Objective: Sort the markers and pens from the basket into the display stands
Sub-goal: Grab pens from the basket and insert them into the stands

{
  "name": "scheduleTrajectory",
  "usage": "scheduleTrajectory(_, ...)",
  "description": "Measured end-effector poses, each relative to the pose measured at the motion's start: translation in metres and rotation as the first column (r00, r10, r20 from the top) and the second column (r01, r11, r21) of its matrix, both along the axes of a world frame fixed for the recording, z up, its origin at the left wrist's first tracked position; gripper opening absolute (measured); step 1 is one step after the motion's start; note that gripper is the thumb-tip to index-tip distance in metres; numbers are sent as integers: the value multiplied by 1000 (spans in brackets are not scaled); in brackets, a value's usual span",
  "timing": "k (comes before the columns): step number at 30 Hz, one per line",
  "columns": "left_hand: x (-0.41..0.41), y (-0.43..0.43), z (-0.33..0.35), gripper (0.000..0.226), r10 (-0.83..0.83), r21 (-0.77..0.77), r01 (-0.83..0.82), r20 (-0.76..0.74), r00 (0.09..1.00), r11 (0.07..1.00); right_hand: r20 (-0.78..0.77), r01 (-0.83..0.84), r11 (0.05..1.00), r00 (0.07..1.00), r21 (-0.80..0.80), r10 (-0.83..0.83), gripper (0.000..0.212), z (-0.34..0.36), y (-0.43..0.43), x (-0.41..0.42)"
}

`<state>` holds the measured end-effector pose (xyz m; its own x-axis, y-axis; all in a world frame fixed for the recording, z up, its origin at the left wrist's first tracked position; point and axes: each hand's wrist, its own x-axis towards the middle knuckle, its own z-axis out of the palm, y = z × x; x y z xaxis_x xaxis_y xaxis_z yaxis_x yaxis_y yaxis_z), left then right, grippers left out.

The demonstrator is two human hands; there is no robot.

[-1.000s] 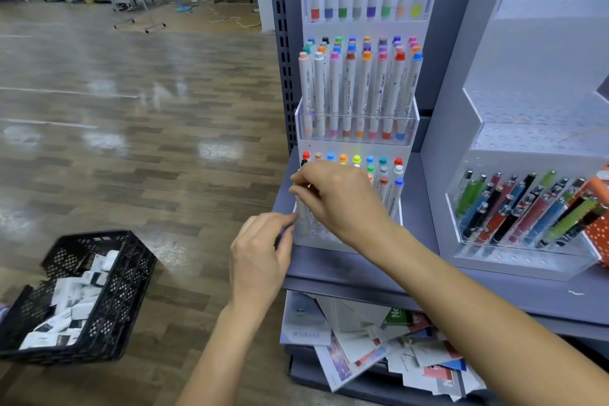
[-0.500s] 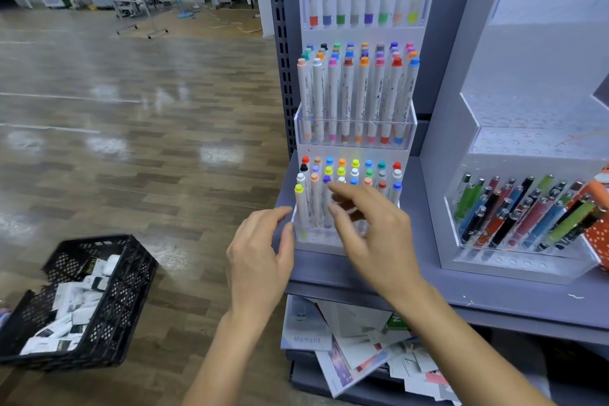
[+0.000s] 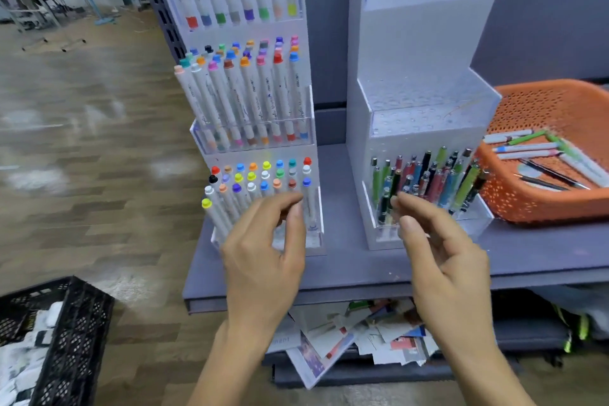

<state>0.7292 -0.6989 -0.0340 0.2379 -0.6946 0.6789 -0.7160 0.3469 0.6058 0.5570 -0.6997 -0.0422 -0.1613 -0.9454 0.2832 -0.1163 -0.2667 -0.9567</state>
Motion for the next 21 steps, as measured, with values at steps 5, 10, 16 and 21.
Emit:
scheduleTrajectory(5,-51,-15,2,27,-120,55,119,3,993,991,-19,121,993,993,20,-120,28,4,3,-55)
scheduleTrajectory(10,-111,-29,5,30,-209,99,208,4,978,973,-76,195,981,978,-7,-195,46,4,-5,-115)
scheduleTrajectory(16,-184,-55,8,32,-279,137,270,48,959,953,-249,247,966,933,-77,-258,40,4,-30,-187)
scheduleTrajectory(21,-237,-89,14,31,-347,216,299,233,909,929,-529,195,952,796,-237,-294,38,6,-72,-244)
